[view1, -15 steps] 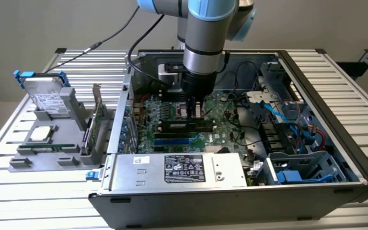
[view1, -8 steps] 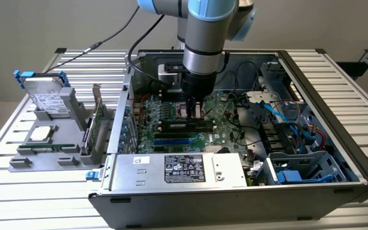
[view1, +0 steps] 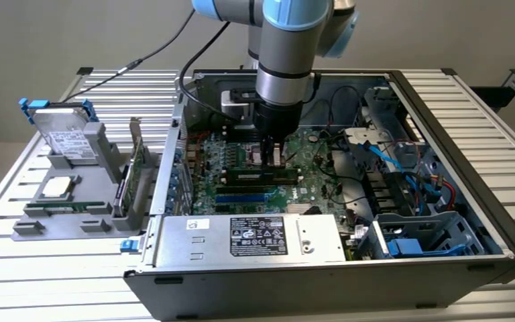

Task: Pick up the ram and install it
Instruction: 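Insert the ram into the slot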

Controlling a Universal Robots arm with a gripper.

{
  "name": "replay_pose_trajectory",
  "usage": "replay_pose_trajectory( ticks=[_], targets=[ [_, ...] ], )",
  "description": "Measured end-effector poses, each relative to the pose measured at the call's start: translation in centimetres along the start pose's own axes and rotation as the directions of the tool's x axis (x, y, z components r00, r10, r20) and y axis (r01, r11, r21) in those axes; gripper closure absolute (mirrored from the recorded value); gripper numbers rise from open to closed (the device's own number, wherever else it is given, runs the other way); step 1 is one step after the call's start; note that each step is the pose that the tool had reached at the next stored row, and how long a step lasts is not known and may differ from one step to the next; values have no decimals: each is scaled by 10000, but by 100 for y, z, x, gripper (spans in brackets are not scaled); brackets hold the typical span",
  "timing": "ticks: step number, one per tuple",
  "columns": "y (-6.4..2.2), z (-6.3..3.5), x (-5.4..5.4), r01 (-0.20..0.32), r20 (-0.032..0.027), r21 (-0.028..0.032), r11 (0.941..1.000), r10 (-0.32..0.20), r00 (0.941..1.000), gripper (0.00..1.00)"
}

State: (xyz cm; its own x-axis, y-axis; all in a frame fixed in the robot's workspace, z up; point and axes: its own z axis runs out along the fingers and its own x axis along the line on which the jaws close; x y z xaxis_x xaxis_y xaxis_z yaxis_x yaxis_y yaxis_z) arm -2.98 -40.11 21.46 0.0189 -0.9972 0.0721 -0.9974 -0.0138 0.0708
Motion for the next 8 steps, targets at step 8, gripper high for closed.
replay_pose_trajectory(
  ticks=[8],
  targets=[
    [0, 0, 0, 0, 1, 0, 10000, 0, 10000, 60]
  ],
)
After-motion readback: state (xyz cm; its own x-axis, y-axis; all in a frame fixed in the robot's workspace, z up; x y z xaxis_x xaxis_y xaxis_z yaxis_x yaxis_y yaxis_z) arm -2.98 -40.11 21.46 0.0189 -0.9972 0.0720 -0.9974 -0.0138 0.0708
